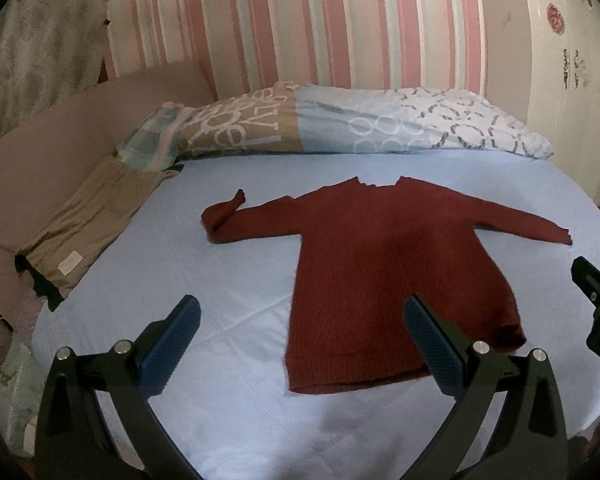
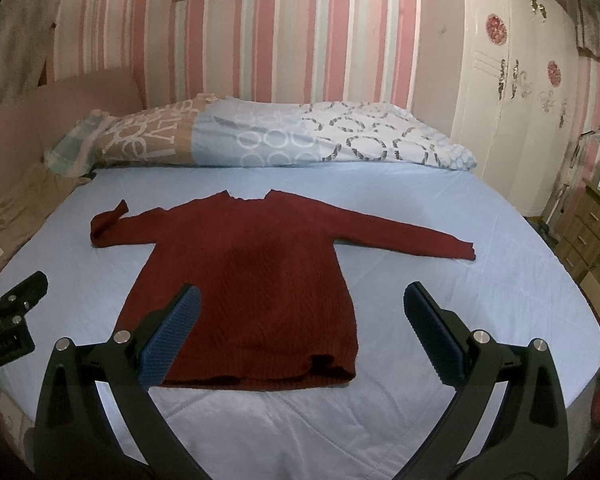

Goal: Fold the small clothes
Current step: 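Grasp the sweater sleeve cuff with the left gripper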

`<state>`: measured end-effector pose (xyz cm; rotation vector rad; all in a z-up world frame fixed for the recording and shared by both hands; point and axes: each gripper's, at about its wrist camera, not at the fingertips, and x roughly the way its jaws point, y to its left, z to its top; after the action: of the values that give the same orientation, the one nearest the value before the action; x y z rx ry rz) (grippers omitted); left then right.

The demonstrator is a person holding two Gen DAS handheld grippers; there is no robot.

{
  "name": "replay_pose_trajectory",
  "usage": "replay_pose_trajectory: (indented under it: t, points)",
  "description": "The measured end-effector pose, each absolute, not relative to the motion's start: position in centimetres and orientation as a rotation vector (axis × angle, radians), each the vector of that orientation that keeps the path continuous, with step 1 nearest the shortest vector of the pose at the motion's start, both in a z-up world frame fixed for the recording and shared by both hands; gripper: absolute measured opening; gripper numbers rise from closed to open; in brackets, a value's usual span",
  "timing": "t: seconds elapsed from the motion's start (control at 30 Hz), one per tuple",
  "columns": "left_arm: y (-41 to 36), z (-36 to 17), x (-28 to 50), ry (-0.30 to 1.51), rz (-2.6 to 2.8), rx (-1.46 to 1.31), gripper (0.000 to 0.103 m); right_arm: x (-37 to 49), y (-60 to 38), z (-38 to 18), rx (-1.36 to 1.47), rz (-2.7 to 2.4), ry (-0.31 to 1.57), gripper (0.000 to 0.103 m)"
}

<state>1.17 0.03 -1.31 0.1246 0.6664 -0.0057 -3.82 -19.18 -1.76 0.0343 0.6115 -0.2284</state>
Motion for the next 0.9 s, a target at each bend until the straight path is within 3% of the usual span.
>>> replay_pose_trajectory:
  t: [0.4, 0.9]
  points:
    - [3.3, -2.6, 8.6, 0.673, 0.022, 0.155, 0.102, 3.4, -17.3, -1.6, 0.028, -0.110, 0.603, 0.100]
    - [10.3, -4.6, 23.4, 0.690, 0.118, 0.169, 0.102, 19.7, -11.1, -4.2, -0.024, -0.036, 0.621, 0.100]
